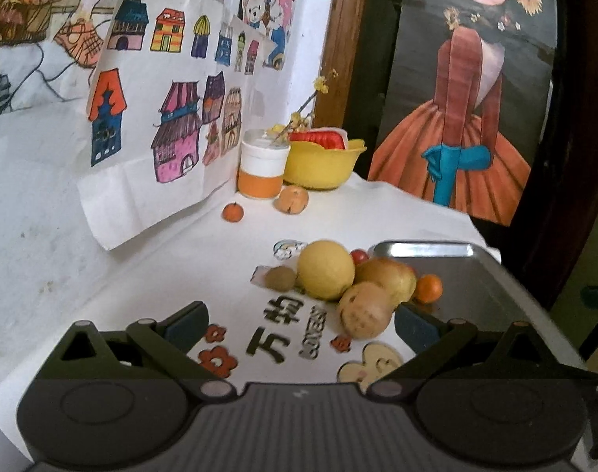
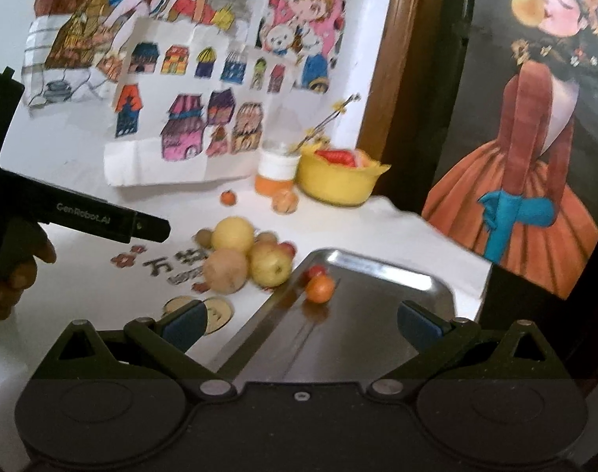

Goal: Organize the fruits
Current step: 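Withdraw both open tools from the tray back toward the fruit pile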

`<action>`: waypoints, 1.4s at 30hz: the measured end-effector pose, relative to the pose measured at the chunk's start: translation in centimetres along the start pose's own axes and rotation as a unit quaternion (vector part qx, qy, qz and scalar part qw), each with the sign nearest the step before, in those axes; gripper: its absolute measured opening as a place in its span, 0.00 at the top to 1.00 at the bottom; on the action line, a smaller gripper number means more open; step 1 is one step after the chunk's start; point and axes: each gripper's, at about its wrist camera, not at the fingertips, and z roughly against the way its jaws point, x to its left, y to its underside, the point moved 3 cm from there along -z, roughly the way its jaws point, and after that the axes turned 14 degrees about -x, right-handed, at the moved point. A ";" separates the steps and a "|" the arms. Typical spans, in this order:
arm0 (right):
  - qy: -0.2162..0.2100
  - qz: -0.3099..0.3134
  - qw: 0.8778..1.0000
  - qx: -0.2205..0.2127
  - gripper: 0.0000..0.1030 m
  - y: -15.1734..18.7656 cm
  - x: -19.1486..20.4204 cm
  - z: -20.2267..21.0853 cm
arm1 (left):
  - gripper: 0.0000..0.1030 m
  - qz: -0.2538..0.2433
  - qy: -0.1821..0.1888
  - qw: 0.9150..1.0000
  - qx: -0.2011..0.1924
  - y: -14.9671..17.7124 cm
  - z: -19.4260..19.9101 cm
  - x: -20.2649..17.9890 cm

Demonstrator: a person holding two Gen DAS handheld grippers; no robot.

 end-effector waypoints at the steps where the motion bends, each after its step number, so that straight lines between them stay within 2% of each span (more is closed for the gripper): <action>1: -0.002 -0.001 1.000 0.008 0.01 0.2 0.4 -0.1 | 0.00 -0.003 0.000 1.000 0.002 0.2 0.1 0.2; 9: -0.016 -0.012 0.998 0.061 0.01 1.8 3.3 -1.4 | 0.00 -0.021 0.008 0.999 0.031 1.7 0.1 1.7; 19: -0.021 -0.033 0.994 0.098 0.01 2.0 6.1 -3.7 | 0.00 -0.050 -0.016 0.997 0.064 1.8 -1.9 4.0; 30: -0.012 -0.053 0.995 0.087 0.01 0.5 8.6 -6.9 | 0.00 -0.039 -0.013 0.997 0.073 0.1 -5.5 6.5; 35: 0.005 -0.055 0.995 0.087 0.01 0.6 8.8 -8.9 | 0.00 -0.050 0.002 0.996 0.075 -0.3 -7.4 6.4; 42: 0.016 -0.085 0.993 0.077 0.01 0.6 8.2 -11.1 | 0.00 -0.061 -0.001 0.995 0.082 -0.3 -10.4 5.9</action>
